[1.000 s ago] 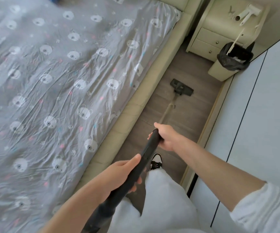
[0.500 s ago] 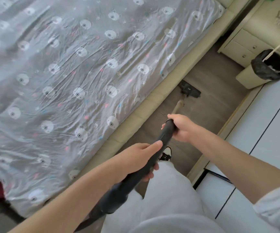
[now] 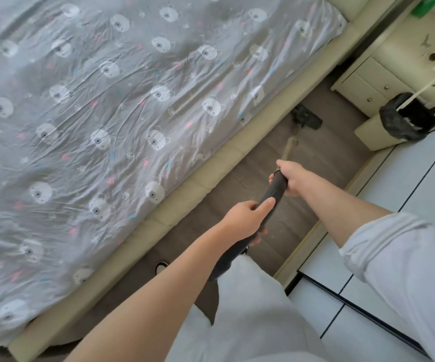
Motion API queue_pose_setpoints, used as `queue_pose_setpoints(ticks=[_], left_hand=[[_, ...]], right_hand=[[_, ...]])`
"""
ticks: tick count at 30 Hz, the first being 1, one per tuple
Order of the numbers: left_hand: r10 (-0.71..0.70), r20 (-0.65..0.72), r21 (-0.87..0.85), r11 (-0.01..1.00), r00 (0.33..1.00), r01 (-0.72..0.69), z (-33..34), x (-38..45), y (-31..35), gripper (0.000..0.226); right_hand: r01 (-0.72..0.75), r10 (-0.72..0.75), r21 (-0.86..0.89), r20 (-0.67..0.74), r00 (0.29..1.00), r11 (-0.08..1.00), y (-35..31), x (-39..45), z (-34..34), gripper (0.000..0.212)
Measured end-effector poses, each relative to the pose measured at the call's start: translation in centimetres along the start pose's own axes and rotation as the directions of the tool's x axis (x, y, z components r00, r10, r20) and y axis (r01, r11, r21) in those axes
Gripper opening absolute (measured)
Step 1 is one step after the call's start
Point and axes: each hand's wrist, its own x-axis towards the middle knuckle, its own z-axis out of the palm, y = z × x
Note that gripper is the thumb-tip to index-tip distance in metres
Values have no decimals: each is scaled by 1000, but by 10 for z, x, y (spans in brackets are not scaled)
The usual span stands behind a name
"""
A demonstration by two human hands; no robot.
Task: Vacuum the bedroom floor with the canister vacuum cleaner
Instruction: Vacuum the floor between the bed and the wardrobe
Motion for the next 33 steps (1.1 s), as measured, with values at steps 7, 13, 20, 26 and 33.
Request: queue_pose_setpoints(ticks=[7, 13, 20, 26, 33], left_hand=[[-58, 47, 140, 989, 997, 51, -42, -105, -75, 41], [-135, 147, 137, 984, 980, 115, -90, -214, -121, 52], [-202, 367, 306, 948, 908, 88, -116, -300, -126, 62], [-180, 377, 245, 965, 909, 89, -77, -255, -108, 43], [-132, 347, 149, 985, 929, 84, 6, -131, -107, 48]], right_hand=[[-62, 57, 33, 141, 988, 998, 93, -67, 59, 39], [-73, 47, 132, 187, 981, 989, 166, -150, 118, 31], [-169, 117, 310, 177, 977, 936, 234, -232, 144, 31], [-79, 58, 355, 69, 996, 931, 207, -212, 100, 22], [32, -22, 223, -47, 999, 974, 170, -120, 20, 19]])
